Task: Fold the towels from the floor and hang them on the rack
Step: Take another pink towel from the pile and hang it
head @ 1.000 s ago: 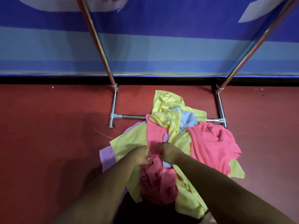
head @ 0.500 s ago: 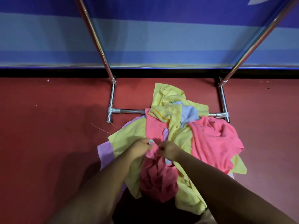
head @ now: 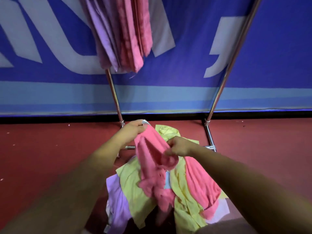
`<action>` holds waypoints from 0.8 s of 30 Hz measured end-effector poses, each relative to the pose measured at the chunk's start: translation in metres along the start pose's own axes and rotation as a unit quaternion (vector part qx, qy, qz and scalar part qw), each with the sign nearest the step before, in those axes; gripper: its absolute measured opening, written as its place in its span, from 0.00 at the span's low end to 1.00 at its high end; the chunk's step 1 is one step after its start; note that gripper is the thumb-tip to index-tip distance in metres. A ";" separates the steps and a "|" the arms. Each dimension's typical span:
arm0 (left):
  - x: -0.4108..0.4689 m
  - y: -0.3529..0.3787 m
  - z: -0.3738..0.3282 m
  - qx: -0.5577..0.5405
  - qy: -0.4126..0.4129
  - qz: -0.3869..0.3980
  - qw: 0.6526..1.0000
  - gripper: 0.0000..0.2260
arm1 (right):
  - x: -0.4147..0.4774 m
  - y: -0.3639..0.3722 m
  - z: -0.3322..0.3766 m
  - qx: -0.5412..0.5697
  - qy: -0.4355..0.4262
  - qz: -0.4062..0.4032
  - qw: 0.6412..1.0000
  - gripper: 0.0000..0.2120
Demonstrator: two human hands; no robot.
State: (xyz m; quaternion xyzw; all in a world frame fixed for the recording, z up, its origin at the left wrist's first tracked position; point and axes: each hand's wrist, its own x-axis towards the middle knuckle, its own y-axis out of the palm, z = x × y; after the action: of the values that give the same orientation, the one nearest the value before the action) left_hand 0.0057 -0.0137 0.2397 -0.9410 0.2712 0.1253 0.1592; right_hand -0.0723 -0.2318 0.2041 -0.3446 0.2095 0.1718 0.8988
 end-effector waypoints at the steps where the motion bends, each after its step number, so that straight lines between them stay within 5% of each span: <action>1: -0.011 -0.007 -0.016 0.009 0.013 -0.002 1.000 0.08 | -0.014 -0.008 0.006 -0.032 -0.008 -0.008 0.999 0.08; 8: -0.086 -0.043 -0.120 0.078 0.128 -0.106 0.983 0.10 | -0.110 -0.085 0.071 0.039 -0.073 -0.219 0.972 0.11; 11: -0.113 -0.055 -0.172 0.096 0.173 -0.153 0.968 0.03 | -0.151 -0.124 0.107 0.047 -0.111 -0.283 0.952 0.11; 19: -0.173 -0.074 -0.298 0.067 0.250 -0.222 0.940 0.11 | -0.248 -0.206 0.172 -0.161 -0.110 -0.382 0.903 0.12; 24: -0.213 -0.084 -0.349 0.072 0.269 -0.263 0.924 0.11 | -0.283 -0.247 0.187 -0.144 -0.075 -0.468 0.869 0.15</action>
State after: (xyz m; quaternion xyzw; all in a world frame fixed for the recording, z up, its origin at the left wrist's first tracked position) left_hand -0.0708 0.0252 0.6478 -0.9627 0.0553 -0.1988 0.1750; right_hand -0.1537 -0.3227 0.6052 -0.5141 -0.0712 -0.2158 0.8271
